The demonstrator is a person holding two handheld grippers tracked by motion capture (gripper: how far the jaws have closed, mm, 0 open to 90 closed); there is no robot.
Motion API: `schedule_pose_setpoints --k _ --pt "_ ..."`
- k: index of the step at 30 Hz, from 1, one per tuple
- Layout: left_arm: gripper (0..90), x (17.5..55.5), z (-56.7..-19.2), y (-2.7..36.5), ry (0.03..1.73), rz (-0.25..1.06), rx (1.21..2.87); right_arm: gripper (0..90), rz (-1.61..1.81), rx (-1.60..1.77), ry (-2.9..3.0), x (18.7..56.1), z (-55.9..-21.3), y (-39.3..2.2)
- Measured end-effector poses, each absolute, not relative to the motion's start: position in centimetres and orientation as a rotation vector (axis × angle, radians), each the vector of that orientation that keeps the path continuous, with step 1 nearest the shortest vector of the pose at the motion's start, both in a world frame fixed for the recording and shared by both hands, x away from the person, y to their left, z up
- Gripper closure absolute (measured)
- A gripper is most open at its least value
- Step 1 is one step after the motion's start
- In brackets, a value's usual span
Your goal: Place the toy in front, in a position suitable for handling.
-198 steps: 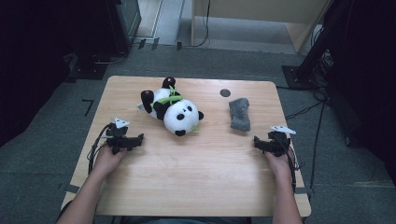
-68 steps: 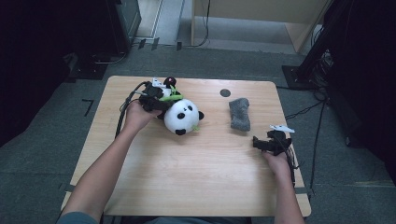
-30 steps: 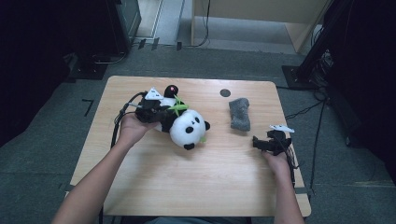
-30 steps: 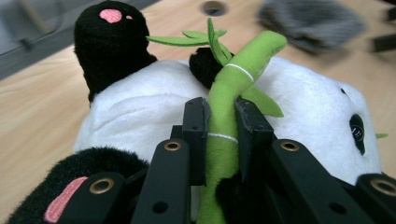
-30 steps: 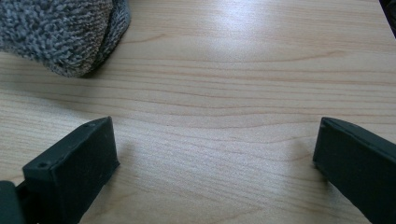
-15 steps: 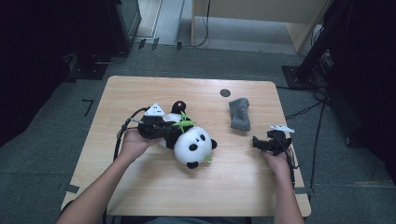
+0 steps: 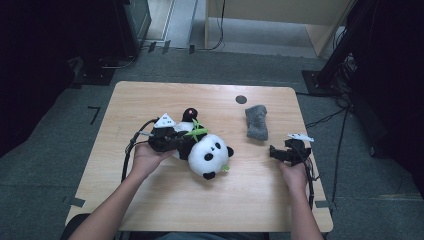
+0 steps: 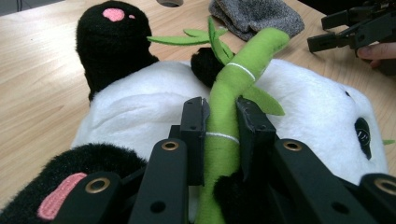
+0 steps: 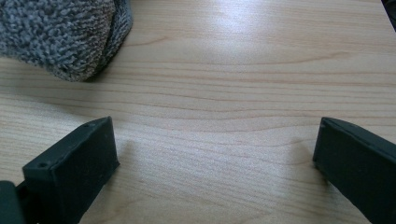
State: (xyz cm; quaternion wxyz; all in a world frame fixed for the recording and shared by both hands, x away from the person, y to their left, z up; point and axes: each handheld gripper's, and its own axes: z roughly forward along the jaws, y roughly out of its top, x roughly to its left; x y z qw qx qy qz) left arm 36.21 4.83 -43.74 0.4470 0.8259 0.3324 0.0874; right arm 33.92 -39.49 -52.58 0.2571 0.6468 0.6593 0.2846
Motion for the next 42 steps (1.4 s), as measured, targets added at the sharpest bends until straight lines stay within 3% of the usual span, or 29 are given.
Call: schedule_pose_setpoints --k 6,11,13,16,19,27,31,37,42 --pt "71.4 36.0 -43.7 4.9 0.82 0.205 2.04 0.0 0.775 1.75 1.793 33.9 -52.6 -39.5" --pt "46.4 35.4 -42.9 4.6 0.806 0.209 2.018 0.0 0.775 1.751 1.793 33.9 -52.6 -39.5" --pt "42.7 35.1 -42.4 4.7 0.814 0.211 2.011 0.0 0.775 1.752 1.793 33.9 -52.6 -39.5" --pt "42.9 34.4 -41.5 5.5 0.842 0.189 1.993 0.0 0.775 1.751 1.793 33.9 -52.6 -39.5" --pt "50.6 33.6 -41.1 6.4 0.87 0.195 1.987 0.0 0.775 1.751 1.793 33.9 -52.6 -39.5" --pt "60.0 31.3 -41.6 8.4 0.892 0.234 2.013 0.0 0.776 1.75 1.795 33.9 -52.6 -39.5" --pt "59.4 31.3 -43.2 9.3 0.92 0.155 2.013 0.0 0.777 1.749 1.796 33.9 -52.6 -39.5" --pt "51.3 31.6 -45.2 9.2 0.868 0.225 2.062 0.0 0.78 1.746 1.797 33.9 -52.6 -39.4" --pt "51.3 32.0 -45.8 9.3 0.826 0.31 2.075 0.0 0.78 1.744 1.8 33.9 -52.6 -39.4"
